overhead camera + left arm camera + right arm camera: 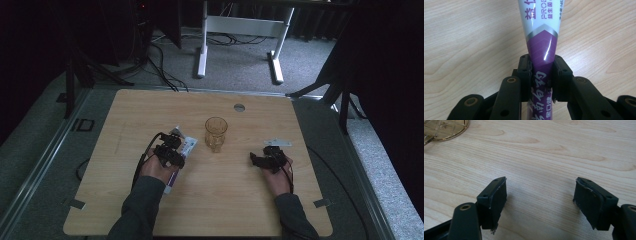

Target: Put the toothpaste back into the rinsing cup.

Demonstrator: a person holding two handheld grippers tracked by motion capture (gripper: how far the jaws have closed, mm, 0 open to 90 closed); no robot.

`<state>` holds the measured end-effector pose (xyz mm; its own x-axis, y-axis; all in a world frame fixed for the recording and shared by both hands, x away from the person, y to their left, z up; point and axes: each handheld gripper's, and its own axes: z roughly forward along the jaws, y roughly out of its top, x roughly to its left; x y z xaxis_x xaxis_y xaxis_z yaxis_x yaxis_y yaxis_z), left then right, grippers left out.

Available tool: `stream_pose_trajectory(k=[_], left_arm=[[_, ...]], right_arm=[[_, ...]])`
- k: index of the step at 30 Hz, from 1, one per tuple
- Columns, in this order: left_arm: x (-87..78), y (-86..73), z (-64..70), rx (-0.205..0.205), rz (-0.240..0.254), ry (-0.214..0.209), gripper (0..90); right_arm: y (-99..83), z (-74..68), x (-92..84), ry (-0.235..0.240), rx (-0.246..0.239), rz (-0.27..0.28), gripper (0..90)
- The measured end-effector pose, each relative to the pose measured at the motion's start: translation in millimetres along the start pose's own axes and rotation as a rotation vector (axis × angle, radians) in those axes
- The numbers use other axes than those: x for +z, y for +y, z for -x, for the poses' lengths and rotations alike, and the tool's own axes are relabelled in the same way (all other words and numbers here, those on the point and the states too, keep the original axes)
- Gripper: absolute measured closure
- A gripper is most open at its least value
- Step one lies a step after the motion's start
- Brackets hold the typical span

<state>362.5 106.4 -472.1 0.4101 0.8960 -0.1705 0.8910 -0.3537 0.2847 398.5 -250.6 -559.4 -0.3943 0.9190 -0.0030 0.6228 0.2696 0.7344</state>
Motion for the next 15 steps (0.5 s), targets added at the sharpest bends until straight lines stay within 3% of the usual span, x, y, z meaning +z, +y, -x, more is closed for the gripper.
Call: stream_pose_trajectory(k=[6,15], left_arm=[[-6.0,1.4,-0.6,-0.011,0.048,0.004,72.4],[-10.8,3.6,-1.9,-0.021,0.076,-0.002,72.4]], right_arm=[[0.0,0.0,0.0,0.0,0.0,0.0,26.3],[0.0,0.0,0.0,0.0,-0.001,0.0,26.3]])
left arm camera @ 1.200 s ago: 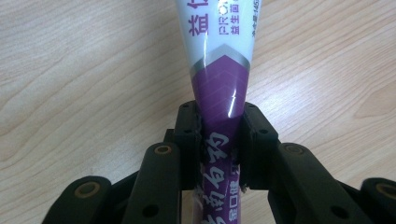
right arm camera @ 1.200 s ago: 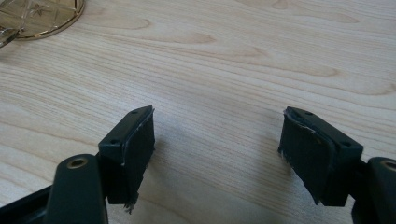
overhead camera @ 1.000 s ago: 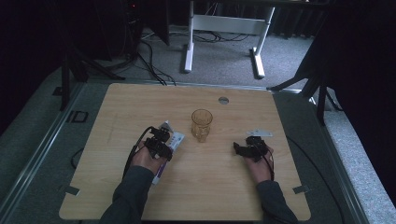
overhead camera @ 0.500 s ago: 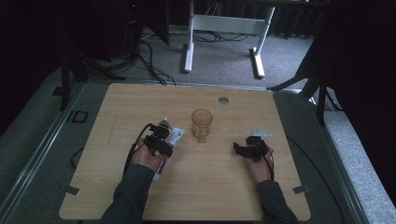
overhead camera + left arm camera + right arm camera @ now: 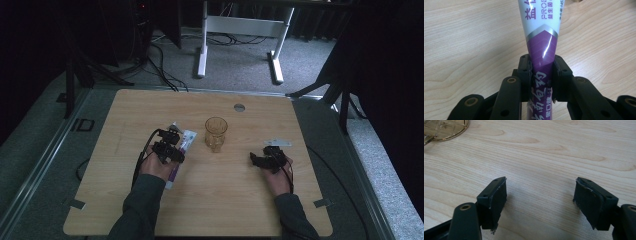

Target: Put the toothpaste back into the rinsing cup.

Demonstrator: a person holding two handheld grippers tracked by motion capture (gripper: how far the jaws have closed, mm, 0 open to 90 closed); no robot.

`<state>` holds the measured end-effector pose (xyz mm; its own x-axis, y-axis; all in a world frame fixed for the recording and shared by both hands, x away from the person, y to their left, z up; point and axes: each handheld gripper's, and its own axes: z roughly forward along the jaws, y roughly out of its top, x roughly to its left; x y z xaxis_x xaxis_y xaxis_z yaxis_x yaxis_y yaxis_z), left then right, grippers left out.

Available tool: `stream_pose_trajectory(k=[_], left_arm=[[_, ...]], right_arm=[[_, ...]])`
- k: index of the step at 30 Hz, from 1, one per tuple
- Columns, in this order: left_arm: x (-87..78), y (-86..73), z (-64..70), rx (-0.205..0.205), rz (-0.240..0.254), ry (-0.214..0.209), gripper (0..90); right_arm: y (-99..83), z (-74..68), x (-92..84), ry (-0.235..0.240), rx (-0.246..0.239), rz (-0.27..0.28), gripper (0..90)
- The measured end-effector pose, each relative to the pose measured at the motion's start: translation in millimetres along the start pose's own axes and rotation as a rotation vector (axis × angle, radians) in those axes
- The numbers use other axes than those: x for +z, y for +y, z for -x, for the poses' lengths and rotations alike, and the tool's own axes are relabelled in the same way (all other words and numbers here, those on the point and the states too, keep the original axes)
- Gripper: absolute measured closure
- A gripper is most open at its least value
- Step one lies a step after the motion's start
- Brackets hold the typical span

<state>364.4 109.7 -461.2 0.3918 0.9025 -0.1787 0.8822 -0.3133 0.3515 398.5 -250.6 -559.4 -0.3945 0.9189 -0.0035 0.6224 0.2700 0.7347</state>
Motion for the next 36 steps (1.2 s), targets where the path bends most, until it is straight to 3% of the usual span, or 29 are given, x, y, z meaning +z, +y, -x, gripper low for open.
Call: stream_pose_trajectory(k=[25,36], left_arm=[[-8.0,0.7,0.2,-0.022,0.094,0.002,72.4],[-12.9,-0.2,5.0,0.02,0.155,0.032,72.4]], right_arm=[[0.1,0.0,0.1,0.0,0.0,0.0,26.3],[0.2,0.2,0.2,0.0,-0.003,0.0,26.3]])
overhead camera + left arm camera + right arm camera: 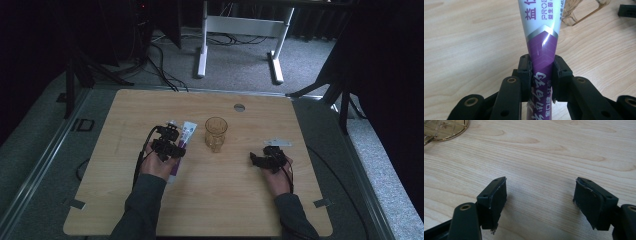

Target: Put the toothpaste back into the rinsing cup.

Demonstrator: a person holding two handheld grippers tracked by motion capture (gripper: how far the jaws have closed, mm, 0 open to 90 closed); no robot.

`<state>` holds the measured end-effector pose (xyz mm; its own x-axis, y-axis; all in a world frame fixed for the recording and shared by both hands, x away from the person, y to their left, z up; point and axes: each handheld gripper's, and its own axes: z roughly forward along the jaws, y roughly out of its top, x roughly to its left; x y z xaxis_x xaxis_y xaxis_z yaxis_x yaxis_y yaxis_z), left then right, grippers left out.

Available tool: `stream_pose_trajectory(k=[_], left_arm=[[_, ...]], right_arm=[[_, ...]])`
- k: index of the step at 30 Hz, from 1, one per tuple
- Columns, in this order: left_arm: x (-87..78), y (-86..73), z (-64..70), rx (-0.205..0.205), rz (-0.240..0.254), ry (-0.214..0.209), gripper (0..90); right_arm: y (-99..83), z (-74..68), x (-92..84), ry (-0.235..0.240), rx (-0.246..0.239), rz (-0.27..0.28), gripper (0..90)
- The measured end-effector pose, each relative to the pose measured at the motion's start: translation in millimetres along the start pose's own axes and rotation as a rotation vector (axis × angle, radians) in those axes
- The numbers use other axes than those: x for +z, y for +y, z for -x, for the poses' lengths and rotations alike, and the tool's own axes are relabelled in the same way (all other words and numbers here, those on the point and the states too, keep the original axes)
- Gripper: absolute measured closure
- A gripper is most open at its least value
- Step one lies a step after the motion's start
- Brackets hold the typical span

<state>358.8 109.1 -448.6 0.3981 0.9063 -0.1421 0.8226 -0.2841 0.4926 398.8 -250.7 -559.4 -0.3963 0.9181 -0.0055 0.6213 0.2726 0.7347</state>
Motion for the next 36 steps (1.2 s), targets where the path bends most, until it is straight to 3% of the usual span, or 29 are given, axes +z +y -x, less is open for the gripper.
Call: stream_pose_trajectory(k=[13,36], left_arm=[[-4.3,-0.1,3.7,0.019,0.041,0.024,72.4],[-13.1,3.6,5.9,0.025,0.138,0.005,72.5]], right_arm=[[0.3,-0.2,0.1,0.001,0.004,-0.001,26.3],[0.5,-0.2,0.5,0.001,0.002,0.0,26.3]])
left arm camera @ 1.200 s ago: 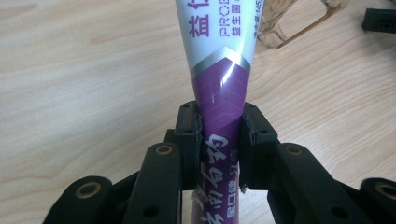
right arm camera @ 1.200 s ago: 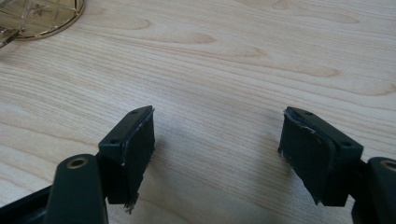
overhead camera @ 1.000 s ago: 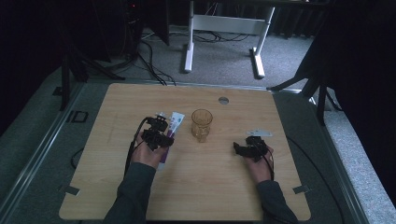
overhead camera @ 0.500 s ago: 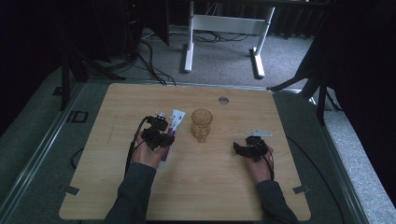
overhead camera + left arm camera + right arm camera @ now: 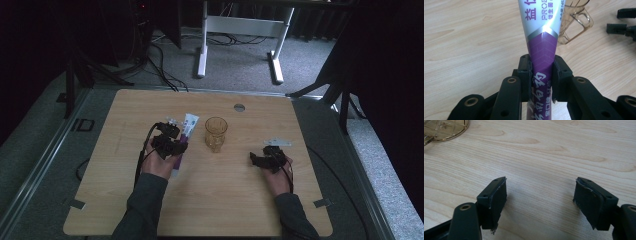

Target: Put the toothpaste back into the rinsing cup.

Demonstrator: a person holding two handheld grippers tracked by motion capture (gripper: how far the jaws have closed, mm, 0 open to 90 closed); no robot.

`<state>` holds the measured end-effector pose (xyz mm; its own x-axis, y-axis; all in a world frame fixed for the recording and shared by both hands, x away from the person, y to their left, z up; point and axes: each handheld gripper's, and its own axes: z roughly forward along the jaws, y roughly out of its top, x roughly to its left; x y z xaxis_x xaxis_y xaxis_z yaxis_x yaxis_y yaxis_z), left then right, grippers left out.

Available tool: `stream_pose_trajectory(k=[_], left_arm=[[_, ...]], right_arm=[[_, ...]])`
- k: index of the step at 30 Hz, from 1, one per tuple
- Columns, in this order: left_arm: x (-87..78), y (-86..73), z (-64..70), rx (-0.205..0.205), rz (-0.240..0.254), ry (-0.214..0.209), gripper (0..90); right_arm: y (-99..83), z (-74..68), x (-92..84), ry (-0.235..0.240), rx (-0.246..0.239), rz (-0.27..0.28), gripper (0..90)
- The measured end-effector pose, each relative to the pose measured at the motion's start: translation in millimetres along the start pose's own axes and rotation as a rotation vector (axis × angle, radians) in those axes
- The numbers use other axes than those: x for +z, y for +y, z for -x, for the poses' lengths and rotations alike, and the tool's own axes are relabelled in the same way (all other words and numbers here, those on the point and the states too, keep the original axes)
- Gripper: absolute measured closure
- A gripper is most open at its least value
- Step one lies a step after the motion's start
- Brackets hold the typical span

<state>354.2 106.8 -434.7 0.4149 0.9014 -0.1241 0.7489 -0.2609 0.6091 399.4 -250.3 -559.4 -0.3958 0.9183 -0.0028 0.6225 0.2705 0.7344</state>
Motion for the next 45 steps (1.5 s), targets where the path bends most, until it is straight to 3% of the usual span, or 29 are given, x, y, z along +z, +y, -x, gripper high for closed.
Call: stream_pose_trajectory(k=[27,45], left_arm=[[0.2,3.2,-5.6,-0.007,0.117,-0.001,72.5],[2.0,4.2,-8.9,-0.007,0.166,-0.006,72.5]], right_arm=[[0.2,0.0,0.2,0.001,0.0,0.0,26.3],[0.3,0.1,0.4,0.0,-0.001,0.002,26.3]])
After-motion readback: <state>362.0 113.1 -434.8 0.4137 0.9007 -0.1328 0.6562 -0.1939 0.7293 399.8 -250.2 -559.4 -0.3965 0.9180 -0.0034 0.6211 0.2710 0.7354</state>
